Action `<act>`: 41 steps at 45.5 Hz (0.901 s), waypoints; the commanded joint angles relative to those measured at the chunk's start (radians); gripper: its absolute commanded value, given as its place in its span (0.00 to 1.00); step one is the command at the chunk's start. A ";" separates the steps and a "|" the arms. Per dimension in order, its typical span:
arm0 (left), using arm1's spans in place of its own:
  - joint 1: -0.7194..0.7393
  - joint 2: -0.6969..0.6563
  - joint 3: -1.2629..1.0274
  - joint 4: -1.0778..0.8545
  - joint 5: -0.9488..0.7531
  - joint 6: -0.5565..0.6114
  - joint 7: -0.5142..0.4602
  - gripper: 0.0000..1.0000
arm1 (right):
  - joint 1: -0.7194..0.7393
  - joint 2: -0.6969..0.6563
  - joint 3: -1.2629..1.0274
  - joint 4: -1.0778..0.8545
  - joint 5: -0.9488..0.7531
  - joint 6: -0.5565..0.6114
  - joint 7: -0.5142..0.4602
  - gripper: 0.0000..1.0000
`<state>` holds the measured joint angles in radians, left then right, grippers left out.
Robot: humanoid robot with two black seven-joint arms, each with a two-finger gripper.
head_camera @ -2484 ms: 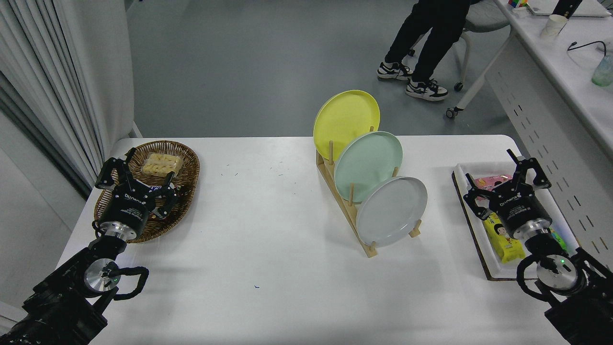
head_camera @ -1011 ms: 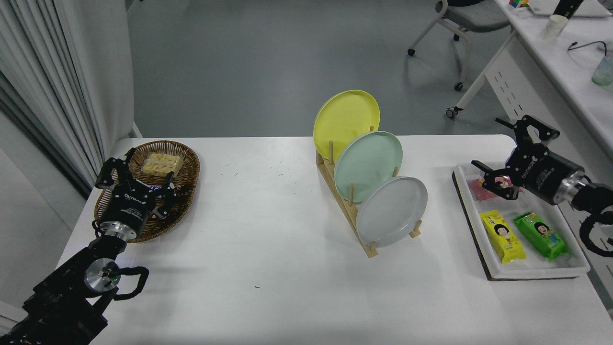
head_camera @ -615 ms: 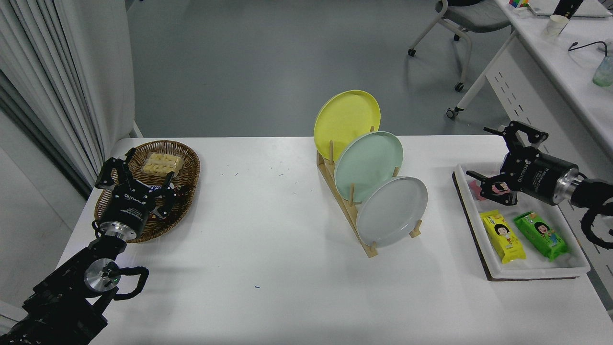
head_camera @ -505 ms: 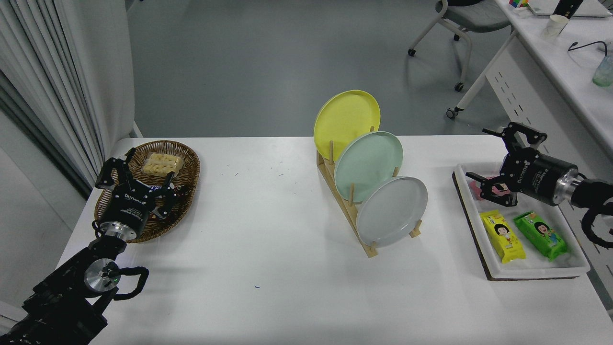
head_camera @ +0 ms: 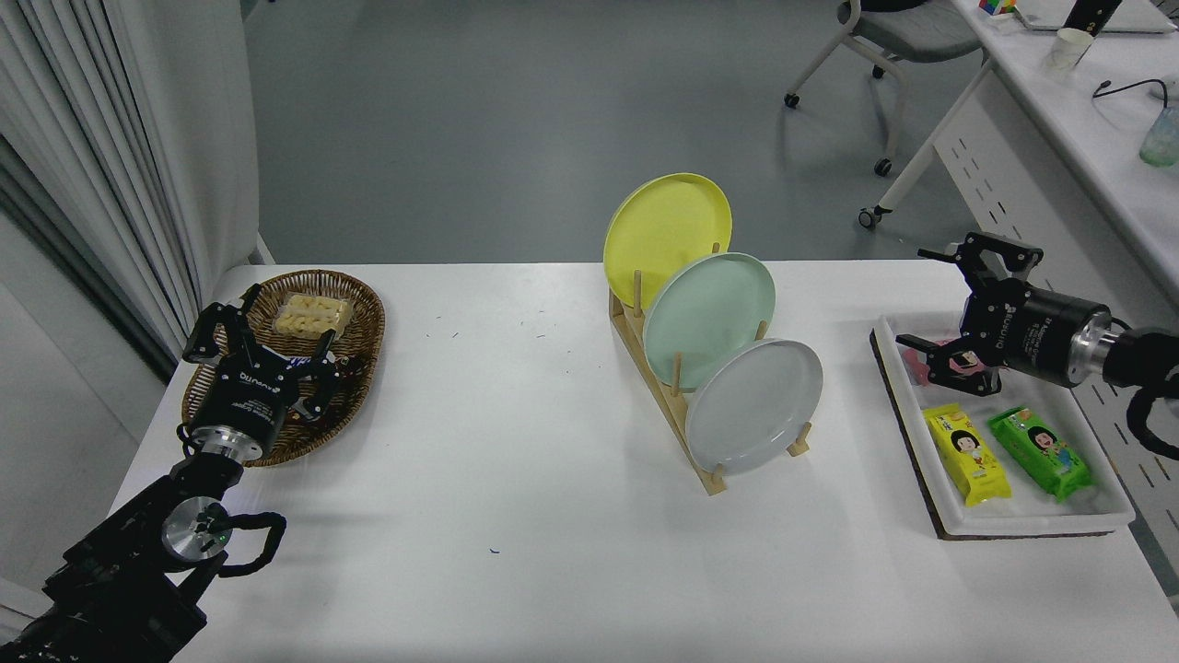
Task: Place the plate on the table
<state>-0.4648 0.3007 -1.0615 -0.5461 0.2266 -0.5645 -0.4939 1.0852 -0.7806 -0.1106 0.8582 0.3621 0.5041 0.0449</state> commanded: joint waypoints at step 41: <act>0.000 0.000 0.001 0.000 0.000 0.000 0.000 0.98 | 0.231 -0.092 -0.195 0.298 0.003 -0.162 -0.108 0.99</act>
<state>-0.4648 0.3007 -1.0614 -0.5461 0.2269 -0.5645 -0.4939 1.3097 -0.8331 -0.3518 1.0627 0.3779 0.4096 -0.0265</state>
